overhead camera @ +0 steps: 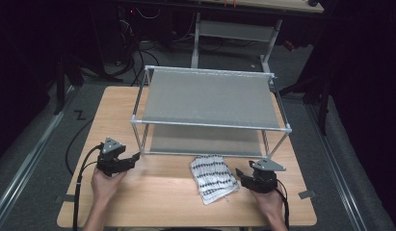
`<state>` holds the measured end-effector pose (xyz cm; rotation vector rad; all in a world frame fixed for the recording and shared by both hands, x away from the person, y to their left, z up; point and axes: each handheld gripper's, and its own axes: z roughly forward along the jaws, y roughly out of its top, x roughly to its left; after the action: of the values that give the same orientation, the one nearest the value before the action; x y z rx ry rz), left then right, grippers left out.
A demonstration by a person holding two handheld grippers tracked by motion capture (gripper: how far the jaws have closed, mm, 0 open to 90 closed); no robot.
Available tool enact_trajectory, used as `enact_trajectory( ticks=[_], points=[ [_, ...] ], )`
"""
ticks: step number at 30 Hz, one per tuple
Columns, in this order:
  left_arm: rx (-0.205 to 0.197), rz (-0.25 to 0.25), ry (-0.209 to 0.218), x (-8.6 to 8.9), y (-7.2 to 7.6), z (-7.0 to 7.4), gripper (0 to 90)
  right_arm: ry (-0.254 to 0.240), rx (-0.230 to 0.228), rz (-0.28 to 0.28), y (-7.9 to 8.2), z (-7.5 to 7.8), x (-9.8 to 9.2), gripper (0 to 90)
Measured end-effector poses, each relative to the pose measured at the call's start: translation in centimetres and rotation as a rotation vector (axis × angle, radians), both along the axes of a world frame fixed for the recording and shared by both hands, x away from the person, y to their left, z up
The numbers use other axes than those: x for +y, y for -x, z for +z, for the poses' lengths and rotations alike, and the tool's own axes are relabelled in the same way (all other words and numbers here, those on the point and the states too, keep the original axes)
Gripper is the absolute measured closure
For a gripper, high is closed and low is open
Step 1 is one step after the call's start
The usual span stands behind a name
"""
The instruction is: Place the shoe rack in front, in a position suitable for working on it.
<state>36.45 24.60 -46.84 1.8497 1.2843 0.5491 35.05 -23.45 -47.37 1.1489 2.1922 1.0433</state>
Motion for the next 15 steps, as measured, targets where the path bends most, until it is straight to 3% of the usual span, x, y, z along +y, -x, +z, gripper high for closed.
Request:
enact_trajectory(
  ticks=[2,8,11,15],
  points=[
    [-0.015,0.001,0.015,0.0,-0.1,0.0,36.4,-0.009,0.001,0.023,0.0,0.1,0.6,37.4],
    [-0.003,0.029,0.027,0.1,-0.6,-0.2,39.2,-0.011,-0.002,0.085,0.0,0.1,2.4,37.3],
    [-0.018,0.03,0.032,-0.1,-0.7,-0.2,40.4,-0.001,0.014,0.14,0.0,-0.2,3.9,36.7],
    [-0.028,0.02,-0.002,-0.6,-1.2,0.1,41.1,0.013,0.02,0.183,-0.1,-0.4,5.3,36.4]
  ],
)
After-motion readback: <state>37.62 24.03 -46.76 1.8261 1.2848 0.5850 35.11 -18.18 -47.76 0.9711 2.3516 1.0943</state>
